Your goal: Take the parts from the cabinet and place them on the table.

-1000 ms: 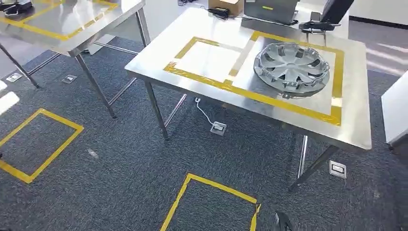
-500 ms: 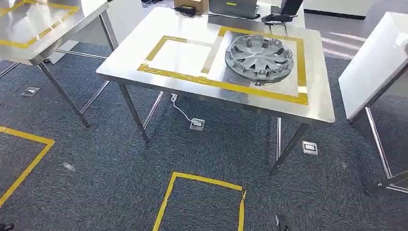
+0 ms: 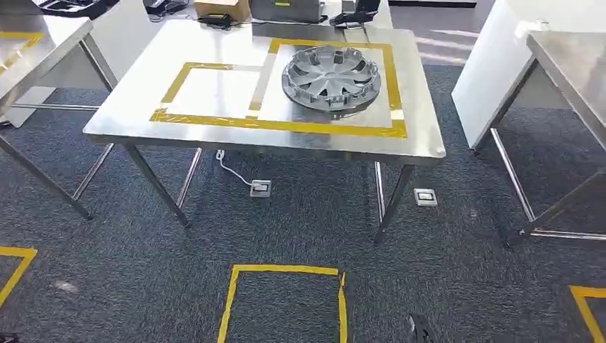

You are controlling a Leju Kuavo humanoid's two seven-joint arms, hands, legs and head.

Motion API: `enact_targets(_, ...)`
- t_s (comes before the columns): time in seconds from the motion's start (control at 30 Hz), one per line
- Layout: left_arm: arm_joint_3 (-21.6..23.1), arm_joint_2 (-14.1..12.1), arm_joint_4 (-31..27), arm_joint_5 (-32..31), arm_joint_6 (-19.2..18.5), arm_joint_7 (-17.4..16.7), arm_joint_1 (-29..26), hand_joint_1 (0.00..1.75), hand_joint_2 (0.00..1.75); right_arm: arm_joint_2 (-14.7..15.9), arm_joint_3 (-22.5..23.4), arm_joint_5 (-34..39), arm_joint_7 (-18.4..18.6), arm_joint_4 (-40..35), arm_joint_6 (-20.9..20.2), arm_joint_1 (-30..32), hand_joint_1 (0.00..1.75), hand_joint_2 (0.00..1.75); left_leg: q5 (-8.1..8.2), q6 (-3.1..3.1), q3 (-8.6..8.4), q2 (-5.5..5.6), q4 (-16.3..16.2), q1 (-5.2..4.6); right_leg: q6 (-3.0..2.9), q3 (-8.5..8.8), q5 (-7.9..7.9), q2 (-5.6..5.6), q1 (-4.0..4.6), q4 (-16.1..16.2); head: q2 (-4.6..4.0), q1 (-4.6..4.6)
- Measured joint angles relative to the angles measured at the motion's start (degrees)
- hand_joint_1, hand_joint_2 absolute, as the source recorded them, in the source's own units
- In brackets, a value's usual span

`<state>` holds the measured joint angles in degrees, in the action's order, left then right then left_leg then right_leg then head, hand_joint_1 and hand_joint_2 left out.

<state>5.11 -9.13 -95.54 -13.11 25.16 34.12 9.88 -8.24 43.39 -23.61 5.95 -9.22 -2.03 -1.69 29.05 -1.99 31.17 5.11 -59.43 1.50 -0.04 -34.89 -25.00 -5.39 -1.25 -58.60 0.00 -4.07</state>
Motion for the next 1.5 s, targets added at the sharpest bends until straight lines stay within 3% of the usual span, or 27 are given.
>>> enact_targets(0.03, 0.0, 0.0, -0.1, 0.0, 0.0, 0.0, -0.1, 1.75, 1.75, 0.0, 0.0, 0.0, 0.0, 0.0, 0.0, -0.2, 0.00, 0.00, 0.15, 0.36, 0.06, 0.54, 0.6, -0.34, 0.50, -0.42, 0.08, -0.80, 0.14, -0.3, 0.00, 0.09)
enact_targets(0.13, -0.1, -0.1, -0.3, 0.0, 0.0, 0.0, -0.2, 1.75, 1.75, 0.0, 0.0, 0.0, 0.0, 0.0, 0.0, 0.3, 0.00, 0.00, -0.23, 1.73, 0.18, -1.48, 0.2, -0.91, 2.06, -1.12, 1.08, -2.58, -0.29, 0.4, 0.00, 0.02)
enact_targets(0.17, -0.1, -0.1, -0.4, 0.0, 0.1, -0.1, -0.2, 1.75, 1.75, 0.0, 0.0, -0.1, 0.0, 0.0, 0.0, 0.4, 0.00, 0.00, -0.69, 2.40, 0.14, -2.39, 0.8, -0.36, 2.24, -1.36, 1.10, -2.56, -0.40, 0.2, 0.00, 0.07)
enact_targets(0.23, -0.1, -0.1, -0.6, 0.0, 0.0, -0.2, -0.3, 1.75, 1.75, 0.0, 0.0, -0.1, 0.0, 0.0, 0.0, 0.3, 0.00, 0.00, -0.88, 3.12, 0.21, -3.94, 0.9, -0.67, 2.29, -3.43, -2.14, 3.66, 0.16, -4.2, 0.00, -0.48)
enact_targets(0.3, -0.2, -0.1, -0.6, 0.0, 0.1, -0.2, -0.6, 1.75, 1.75, 0.0, 0.0, -0.1, 0.0, 0.0, 0.0, 0.0, 0.00, 0.00, -0.90, 3.33, 0.41, -5.71, 0.9, -1.02, 2.44, -7.58, -6.70, 4.73, 0.24, -13.4, 0.00, -0.52)
enact_targets(0.37, -0.2, -0.1, -0.6, 0.0, 0.1, -0.2, -0.8, 1.75, 1.75, 0.0, 0.0, -0.1, 0.0, 0.0, 0.0, 0.1, 0.00, 0.00, -0.85, 3.41, 0.55, -7.38, 0.8, -1.22, 2.37, -9.17, -7.67, 4.78, 0.25, -17.7, 0.00, -0.52)
enact_targets(0.4, -0.2, -0.1, -0.6, 0.0, 0.1, -0.2, -0.8, 1.75, 1.75, 0.0, 0.0, -0.1, 0.0, 0.0, 0.0, 0.2, 0.00, 0.00, -0.79, 3.47, 0.56, -8.17, 0.7, -1.31, 2.22, -7.71, -6.23, 4.92, 0.29, -15.5, 0.00, -0.55)
enact_targets(0.47, -0.2, 0.0, -0.6, 0.0, 0.1, -0.2, -0.8, 1.75, 1.75, 0.0, 0.0, -0.1, 0.0, 0.0, 0.0, 0.2, 0.00, 0.00, -0.62, 3.31, 0.42, -9.55, 0.6, -1.39, 1.70, -1.87, -2.14, 6.12, 0.61, -5.9, 0.00, -0.55)
enact_targets(0.5, -0.2, 0.0, -0.6, 0.0, 0.1, -0.2, -0.7, 1.75, 1.75, 0.0, 0.0, -0.1, 0.0, 0.0, 0.0, 0.2, 0.00, 0.00, -0.49, 3.13, 0.25, -10.13, 0.5, -1.49, 1.20, 0.95, -1.27, 8.87, 1.02, -1.2, 0.00, -0.52)
enact_targets(0.53, -0.2, -0.1, -0.6, 0.0, 0.1, -0.2, -0.7, 1.75, 1.75, 0.0, 0.0, -0.1, 0.0, 0.0, 0.0, 0.0, 0.00, 0.00, -0.27, 2.79, 0.27, -10.68, 0.4, -1.97, 0.55, 1.07, -1.82, 10.09, 1.35, -0.6, 0.00, -0.44)
enact_targets(0.67, -0.2, -0.1, -0.6, 0.0, 0.1, -0.2, -0.5, 1.75, 1.75, 0.0, 0.0, -0.1, 0.0, 0.0, 0.0, 0.1, 0.00, 0.00, -0.26, 1.67, -0.35, -12.65, 1.0, -2.13, -0.69, 0.68, -0.99, 7.30, 1.03, 0.2, 0.00, -0.46)
enact_targets(0.73, -0.2, -0.1, -0.6, 0.0, 0.1, -0.1, -0.5, 1.75, 1.75, 0.0, 0.0, -0.1, 0.0, 0.0, 0.0, 0.2, 0.00, 0.00, 1.87, 0.87, 1.00, -7.21, -2.0, -1.48, -1.24, 0.79, -0.49, 6.47, 0.54, 0.6, 0.00, -0.24)
enact_targets(0.77, -0.3, -0.3, -0.5, 0.0, 0.1, -0.1, -0.6, 1.75, 1.75, 0.0, 0.0, -0.1, 0.0, 0.0, 0.0, 0.0, 0.00, 0.00, 4.34, 0.60, 2.90, -5.83, -6.2, -1.33, -1.34, 0.68, -0.46, 5.87, 0.48, 0.6, 0.00, -0.29)
enact_targets(0.83, -0.3, -0.4, -0.2, 0.0, 0.1, -0.2, -0.8, 1.75, 1.75, 0.0, 0.0, 0.0, 0.0, 0.0, 0.0, -0.1, 0.00, 0.00, 8.10, 0.18, 7.40, -5.33, -15.6, -1.12, -1.43, 0.49, -0.39, 4.74, 0.48, 0.6, 0.00, -0.26)
enact_targets(0.87, -0.3, -0.4, -0.1, 0.0, 0.1, -0.2, -0.8, 1.75, 1.75, 0.0, 0.0, 0.1, 0.0, 0.0, 0.0, 0.0, 0.00, 0.00, 7.98, 0.06, 8.28, -5.33, -17.1, -1.05, -1.42, 0.49, -0.36, 4.32, 0.47, 0.5, 0.00, -0.33)
enact_targets(0.93, -0.3, -0.4, -0.1, 0.0, 0.1, -0.2, -0.8, 1.75, 1.75, 0.0, 0.0, 0.1, 0.0, 0.0, 0.0, 0.2, 0.00, 0.00, 4.07, -0.09, 6.24, -5.33, -12.4, -0.77, -1.23, 0.53, -0.31, 3.46, 0.28, 0.4, 0.00, -0.31)
enact_targets(1.0, -0.3, -0.5, -0.1, 0.0, 0.1, -0.2, -0.8, 1.75, 1.75, 0.0, 0.0, 0.1, 0.0, 0.0, 0.0, 0.1, 0.00, 0.00, -1.03, -0.30, 1.15, -4.89, -1.6, -0.34, -0.58, 0.49, -0.51, 2.82, 0.04, 0.0, 0.00, -0.28)
enact_targets(1.03, -0.3, -0.5, -0.1, 0.0, 0.1, -0.1, -0.8, 1.75, 1.75, 0.0, 0.0, 0.1, 0.0, 0.0, 0.0, 0.1, 0.00, 0.00, -0.15, -0.33, 0.47, -4.27, 0.3, -0.49, -0.08, 0.25, -0.65, 2.65, 0.31, -0.4, 0.00, -0.24)
enact_targets(1.07, -0.3, -0.5, -0.1, 0.0, 0.1, -0.2, -0.8, 1.75, 1.75, 0.0, 0.0, 0.1, 0.0, 0.0, 0.0, 0.1, 0.00, 0.00, -0.45, 0.65, 0.53, -4.06, 0.3, -0.61, 0.34, -0.01, -0.60, 2.41, 0.30, -0.5, 0.00, -0.33)
enact_targets(1.1, -0.3, -0.5, -0.1, 0.0, 0.1, -0.1, -0.8, 1.75, 1.75, 0.0, 0.0, 0.1, 0.0, 0.0, 0.1, 0.1, 0.00, 0.00, -0.64, 0.87, 0.58, -4.15, 0.5, -0.42, 0.43, -0.15, -0.64, 2.45, 0.45, -0.6, 0.00, -0.31)
enact_targets(1.13, -0.3, -0.5, -0.2, 0.0, 0.2, -0.1, -0.8, 1.75, 1.75, 0.1, 0.0, 0.1, 0.0, 0.0, 0.1, 0.2, 0.00, 0.00, -0.72, 0.97, 0.68, -4.14, 0.5, -0.53, -0.89, -0.18, -0.72, 2.47, 0.43, -0.5, 0.00, -0.37)
enact_targets(1.17, -0.3, -0.5, -0.1, 0.0, 0.2, -0.1, -0.8, 1.75, 1.75, 0.0, 0.0, 0.1, 0.0, 0.0, 0.1, 0.2, 0.00, 0.00, -0.77, 1.19, 0.72, -4.11, 0.4, -0.73, -1.23, -0.12, -0.31, 2.51, 0.42, -0.4, 0.00, -0.33)
enact_targets(1.23, -0.3, -0.5, -0.2, 0.0, 0.3, 0.0, -0.8, 1.75, 1.75, -0.1, 0.0, 0.0, 0.0, 0.0, 0.1, 0.2, 0.00, 0.00, -0.73, 2.14, 0.95, -4.12, 0.1, -1.29, 0.87, 0.06, 0.11, 2.47, -0.06, 0.3, 0.00, -0.33)
enact_targets(1.3, -0.3, -0.5, -0.2, -0.1, 0.3, 0.0, -0.7, 1.75, 1.75, 0.0, 0.0, 0.0, 0.0, 0.0, 0.1, 0.1, 0.00, 0.00, -1.06, 2.90, 0.89, -4.33, 0.5, -1.16, 1.87, 0.06, 0.12, 2.40, -0.28, 0.5, 0.00, -0.28)
enact_targets(1.33, -0.3, -0.5, -0.4, -0.1, 0.4, 0.0, -0.7, 1.75, 1.75, 0.0, 0.0, 0.0, 0.0, 0.0, 0.2, 0.1, 0.00, 0.00, -1.21, 3.28, 0.80, -4.69, 0.7, -0.97, 1.95, -0.27, -0.64, 3.63, -0.28, -0.7, 0.00, -0.39)
enact_targets(1.43, -0.3, -0.4, -0.6, -0.2, 0.5, 0.0, -0.8, 1.75, 1.75, -0.1, 0.0, -0.1, 0.0, 0.0, 0.2, -0.1, 0.00, 0.00, -1.16, 3.77, 0.96, -5.27, 0.7, -1.13, 1.90, -5.93, -6.94, 4.72, -0.10, -12.7, 0.00, -0.68)
enact_targets(1.5, -0.3, -0.2, -0.6, -0.2, 0.6, 0.0, -0.8, 1.75, 1.75, -0.1, 0.0, -0.1, 0.0, 0.0, 0.3, 0.0, 0.00, 0.00, -1.10, 3.81, 0.97, -5.57, 0.6, -1.23, 1.78, -8.57, -8.10, 4.73, -0.07, -18.0, 0.00, -0.68)
